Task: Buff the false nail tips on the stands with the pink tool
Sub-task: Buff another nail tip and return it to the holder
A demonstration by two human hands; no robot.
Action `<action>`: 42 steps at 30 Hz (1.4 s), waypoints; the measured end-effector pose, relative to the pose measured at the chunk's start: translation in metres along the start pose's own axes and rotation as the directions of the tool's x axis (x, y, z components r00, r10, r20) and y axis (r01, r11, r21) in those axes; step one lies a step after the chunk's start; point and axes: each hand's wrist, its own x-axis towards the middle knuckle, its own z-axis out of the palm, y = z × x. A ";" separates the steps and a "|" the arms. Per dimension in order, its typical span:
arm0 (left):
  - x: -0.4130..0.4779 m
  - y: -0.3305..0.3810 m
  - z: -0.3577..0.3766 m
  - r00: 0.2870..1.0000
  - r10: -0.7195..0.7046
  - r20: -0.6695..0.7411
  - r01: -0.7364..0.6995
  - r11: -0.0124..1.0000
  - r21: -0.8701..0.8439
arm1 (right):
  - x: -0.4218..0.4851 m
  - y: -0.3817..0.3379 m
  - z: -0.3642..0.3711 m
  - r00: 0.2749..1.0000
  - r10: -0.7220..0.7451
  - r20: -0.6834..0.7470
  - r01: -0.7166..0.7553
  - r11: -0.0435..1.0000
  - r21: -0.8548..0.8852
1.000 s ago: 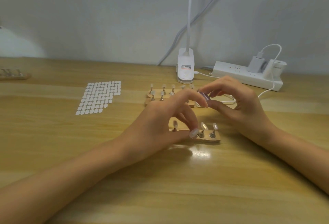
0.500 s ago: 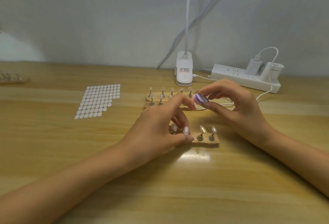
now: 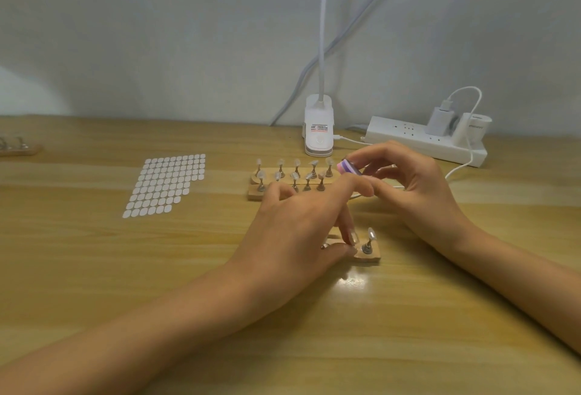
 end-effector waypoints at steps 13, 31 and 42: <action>0.012 -0.031 -0.019 0.968 -0.111 -0.224 -0.020 0.860 -0.510 | 0.001 -0.004 0.003 0.999 0.053 0.000 -0.053 0.998 0.039; 0.011 -0.056 -0.012 0.938 -0.334 -0.090 0.185 0.706 -0.684 | 0.001 -0.003 0.007 0.984 -0.150 0.090 0.157 0.985 -0.067; 0.012 -0.054 -0.005 0.963 -0.268 0.013 0.200 0.687 -0.699 | -0.002 -0.008 0.016 0.962 -0.257 0.095 0.268 0.954 -0.132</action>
